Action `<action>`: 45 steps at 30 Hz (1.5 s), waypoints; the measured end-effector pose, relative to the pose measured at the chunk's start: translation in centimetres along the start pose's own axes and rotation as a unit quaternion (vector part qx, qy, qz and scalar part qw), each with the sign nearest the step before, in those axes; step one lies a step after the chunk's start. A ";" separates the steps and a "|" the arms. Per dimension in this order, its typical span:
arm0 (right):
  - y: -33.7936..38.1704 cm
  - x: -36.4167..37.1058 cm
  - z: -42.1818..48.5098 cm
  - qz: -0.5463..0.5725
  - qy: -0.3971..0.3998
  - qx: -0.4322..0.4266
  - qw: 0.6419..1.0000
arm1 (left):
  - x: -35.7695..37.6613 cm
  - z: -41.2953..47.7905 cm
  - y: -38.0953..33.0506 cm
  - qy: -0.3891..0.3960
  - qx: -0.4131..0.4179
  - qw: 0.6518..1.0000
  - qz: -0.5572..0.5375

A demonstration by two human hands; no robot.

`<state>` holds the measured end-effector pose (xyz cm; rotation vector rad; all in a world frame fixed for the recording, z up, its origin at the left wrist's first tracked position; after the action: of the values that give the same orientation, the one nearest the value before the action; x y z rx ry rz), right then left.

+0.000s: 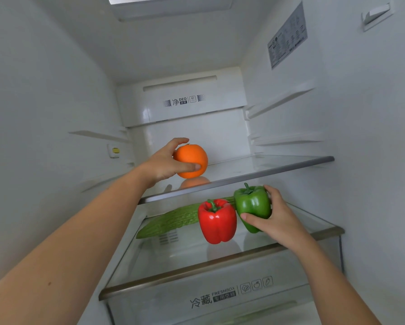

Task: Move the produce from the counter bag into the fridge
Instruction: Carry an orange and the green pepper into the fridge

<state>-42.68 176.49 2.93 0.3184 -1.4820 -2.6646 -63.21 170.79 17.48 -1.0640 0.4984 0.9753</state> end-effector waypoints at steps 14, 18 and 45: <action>-0.1 -0.1 -0.1 -0.016 -0.006 0.008 1.000 | 0.2 0.2 0.0 0.003 0.015 1.000 0.026; -0.2 -0.1 0.0 -0.022 -0.009 0.012 1.000 | 0.1 0.2 0.1 0.000 0.012 0.999 0.030; 7.3 4.1 -15.1 -0.167 -0.031 -0.146 0.975 | 4.6 -26.1 -1.7 -0.289 0.077 0.933 0.200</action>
<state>-43.62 159.44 0.78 0.5034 -1.1059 -3.1303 -56.83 149.12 3.59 -0.4952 0.2957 1.5174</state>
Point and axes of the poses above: each hand's wrist, its own z-axis towards the middle knuckle, its own x-axis out of the palm, y = z × x, the point moved 7 cm from there along z, towards the middle knuckle, and after that the axes turned 9 degrees about z, right-handed, at the moved point
